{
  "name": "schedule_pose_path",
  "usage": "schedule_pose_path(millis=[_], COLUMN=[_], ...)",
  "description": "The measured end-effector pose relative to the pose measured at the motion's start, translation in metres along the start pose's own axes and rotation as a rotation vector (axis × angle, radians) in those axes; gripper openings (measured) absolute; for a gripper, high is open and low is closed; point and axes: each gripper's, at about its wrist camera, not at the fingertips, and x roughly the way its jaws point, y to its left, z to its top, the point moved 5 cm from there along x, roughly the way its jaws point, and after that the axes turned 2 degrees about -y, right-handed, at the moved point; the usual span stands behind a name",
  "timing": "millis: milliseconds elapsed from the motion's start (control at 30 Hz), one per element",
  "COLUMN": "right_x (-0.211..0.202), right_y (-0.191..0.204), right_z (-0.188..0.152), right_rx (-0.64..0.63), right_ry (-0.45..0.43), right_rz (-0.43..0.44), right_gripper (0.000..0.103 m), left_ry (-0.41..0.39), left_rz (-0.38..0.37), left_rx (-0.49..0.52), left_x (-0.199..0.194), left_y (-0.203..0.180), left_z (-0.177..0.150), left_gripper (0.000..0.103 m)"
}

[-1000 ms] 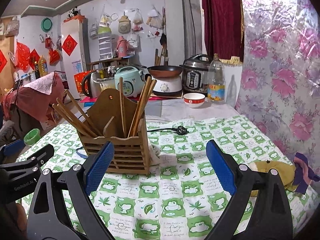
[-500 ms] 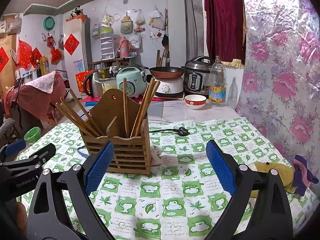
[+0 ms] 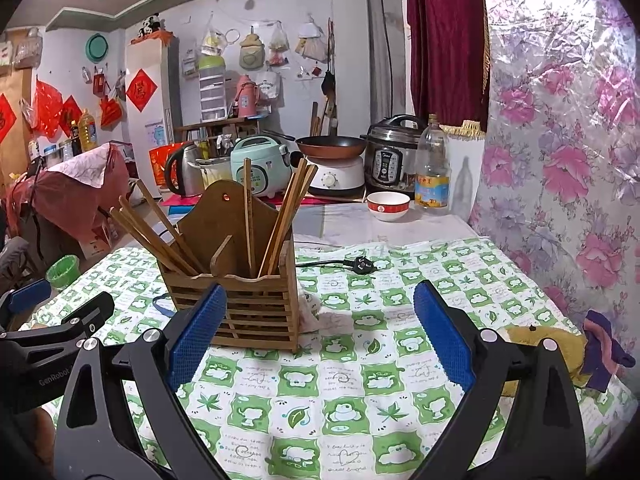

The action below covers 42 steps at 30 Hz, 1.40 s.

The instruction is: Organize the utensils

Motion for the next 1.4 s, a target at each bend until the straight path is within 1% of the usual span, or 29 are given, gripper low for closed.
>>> schedule_pose_path(millis=[933, 1033, 1133, 1233, 1400], right_x=[-0.0002, -0.0003, -0.0001, 0.0009, 0.0014], right_y=[0.0019, 0.0018, 0.0020, -0.0011, -0.0038], right_z=[-0.0005, -0.0005, -0.0007, 0.0003, 0.0012], right_rx=[-0.010, -0.009, -0.008, -0.005, -0.011], right_ry=[0.001, 0.001, 0.001, 0.000, -0.001], right_rz=[-0.001, 0.000, 0.000, -0.003, -0.006], right_gripper=[0.092, 0.092, 0.092, 0.092, 0.092], left_ry=[-0.002, -0.005, -0.016, -0.028, -0.028], left_rz=[-0.013, -0.009, -0.027, -0.022, -0.025], left_rx=[0.015, 0.025, 0.018, 0.022, 0.027], left_x=[-0.0029, -0.0026, -0.0047, -0.0073, -0.0069], left_y=[-0.0048, -0.0052, -0.0052, -0.0045, -0.0054], left_z=[0.0021, 0.0018, 0.0021, 0.0021, 0.0019], left_gripper=[0.097, 0.097, 0.097, 0.097, 0.097])
